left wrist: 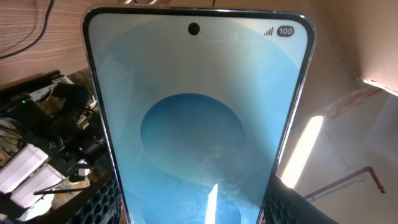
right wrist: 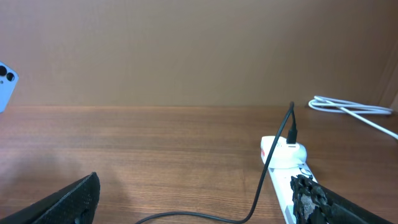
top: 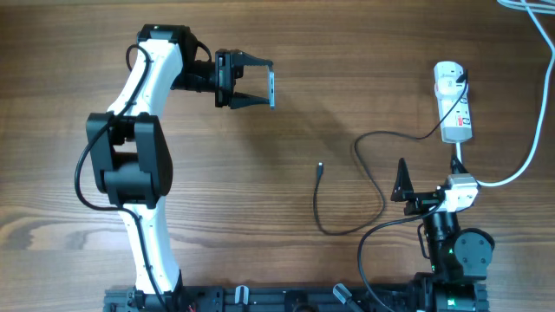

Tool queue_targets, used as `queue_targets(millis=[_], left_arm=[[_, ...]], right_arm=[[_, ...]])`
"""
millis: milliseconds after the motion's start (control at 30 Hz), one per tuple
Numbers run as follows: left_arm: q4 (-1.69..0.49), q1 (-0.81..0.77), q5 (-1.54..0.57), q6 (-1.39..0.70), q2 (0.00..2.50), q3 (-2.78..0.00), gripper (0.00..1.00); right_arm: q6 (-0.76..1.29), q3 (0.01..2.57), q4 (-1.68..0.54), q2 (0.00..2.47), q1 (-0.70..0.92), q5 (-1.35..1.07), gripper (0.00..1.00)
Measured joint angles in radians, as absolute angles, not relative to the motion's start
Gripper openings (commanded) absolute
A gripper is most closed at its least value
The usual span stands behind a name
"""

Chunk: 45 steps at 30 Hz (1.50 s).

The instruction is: Plug charger to phone and switch on socket

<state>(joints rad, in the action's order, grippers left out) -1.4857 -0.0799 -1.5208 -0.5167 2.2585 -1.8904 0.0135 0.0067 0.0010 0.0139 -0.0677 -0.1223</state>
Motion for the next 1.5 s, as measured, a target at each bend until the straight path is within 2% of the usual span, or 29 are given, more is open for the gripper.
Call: queue_targets(millis=[1500], left_arm=[[-1.515,-0.08,-1.521,-0.517,2.259,-1.89,0.6]], right_arm=[[0.014,0.007,0.001,0.014,-0.068,-0.122,1.0]])
